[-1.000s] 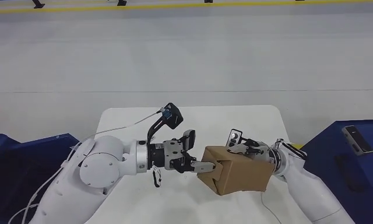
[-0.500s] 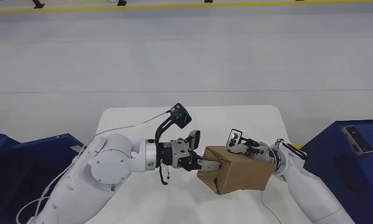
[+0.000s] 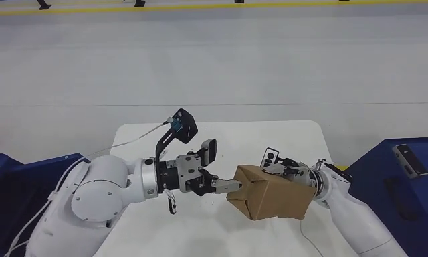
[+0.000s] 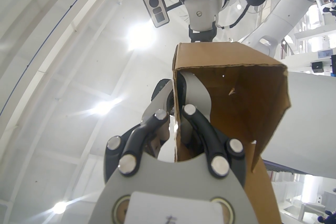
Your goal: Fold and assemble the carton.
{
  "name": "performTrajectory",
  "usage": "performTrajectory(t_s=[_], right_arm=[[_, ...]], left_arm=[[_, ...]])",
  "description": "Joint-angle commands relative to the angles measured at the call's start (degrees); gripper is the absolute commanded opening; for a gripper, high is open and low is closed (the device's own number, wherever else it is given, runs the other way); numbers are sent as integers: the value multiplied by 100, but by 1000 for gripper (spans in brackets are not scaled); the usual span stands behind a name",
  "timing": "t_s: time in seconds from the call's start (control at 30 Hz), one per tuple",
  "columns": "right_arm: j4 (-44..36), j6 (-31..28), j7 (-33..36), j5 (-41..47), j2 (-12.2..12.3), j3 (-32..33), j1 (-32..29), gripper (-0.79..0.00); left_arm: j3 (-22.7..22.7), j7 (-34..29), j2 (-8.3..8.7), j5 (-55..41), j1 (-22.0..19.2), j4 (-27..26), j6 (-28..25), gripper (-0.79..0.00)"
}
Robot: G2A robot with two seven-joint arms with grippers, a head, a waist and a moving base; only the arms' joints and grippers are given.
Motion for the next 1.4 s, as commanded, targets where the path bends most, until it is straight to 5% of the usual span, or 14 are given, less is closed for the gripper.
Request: performTrajectory(t_s=[0.0,0.33,0.57,0.73,0.97,1.27,1.37], right_arm=[[0,-1,1,-1,0,1,0,-785],[-17,-9,-120,4,-7,-25,-20,-785],[-194,860,-2444,434,-35,28,188,-785],[-837,1439,-5039,783,15,393,7,-785],[-1801,1396,-9022,2429,-32,305,24,-785],[-1801,1396,-9022,2429,-32,305,24,-785],[-1723,1186,-9767,2376,-58,91,103,-785]], left_arm=[[-67,70,5,73,21,-58,-79,0],[-67,169,1,51,81,14,28,0],[-928,-321,80,-1069,239,307,996,0],[-1538,-831,148,-1759,449,588,1294,0],[-1436,-1137,147,-2160,552,867,1140,0],[-1436,-1137,147,-2160,552,867,1140,0],[-1436,-1137,147,-2160,552,867,1140,0]])
